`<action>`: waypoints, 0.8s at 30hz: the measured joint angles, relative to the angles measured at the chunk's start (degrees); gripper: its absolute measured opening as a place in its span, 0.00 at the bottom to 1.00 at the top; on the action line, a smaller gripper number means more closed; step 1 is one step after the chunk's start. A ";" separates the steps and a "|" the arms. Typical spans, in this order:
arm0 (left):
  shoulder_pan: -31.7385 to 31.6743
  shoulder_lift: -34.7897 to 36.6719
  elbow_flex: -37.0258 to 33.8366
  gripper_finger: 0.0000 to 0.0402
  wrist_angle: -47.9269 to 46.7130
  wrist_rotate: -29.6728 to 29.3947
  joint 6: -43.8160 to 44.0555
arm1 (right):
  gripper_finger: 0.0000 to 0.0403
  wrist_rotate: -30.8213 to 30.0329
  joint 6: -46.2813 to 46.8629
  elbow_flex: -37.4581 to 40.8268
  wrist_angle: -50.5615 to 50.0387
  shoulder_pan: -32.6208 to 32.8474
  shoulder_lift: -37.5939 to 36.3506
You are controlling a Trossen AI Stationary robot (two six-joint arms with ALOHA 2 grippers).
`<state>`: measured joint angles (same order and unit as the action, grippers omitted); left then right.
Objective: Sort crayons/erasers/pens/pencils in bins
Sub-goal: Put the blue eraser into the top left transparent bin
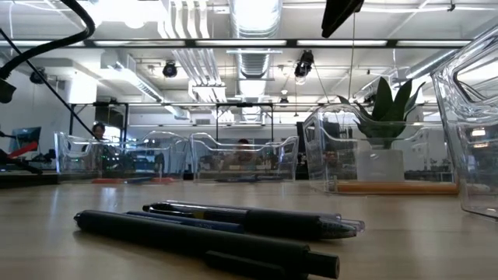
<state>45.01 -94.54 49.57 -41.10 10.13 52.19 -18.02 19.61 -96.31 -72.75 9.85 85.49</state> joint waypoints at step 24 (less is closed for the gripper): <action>-1.76 3.58 7.30 0.03 -1.12 -2.60 12.32 | 0.44 0.00 -4.85 0.00 -1.23 0.00 -0.24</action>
<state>43.25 -90.96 56.87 -42.23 7.52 64.50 -18.02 14.76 -96.31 -73.98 9.85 85.26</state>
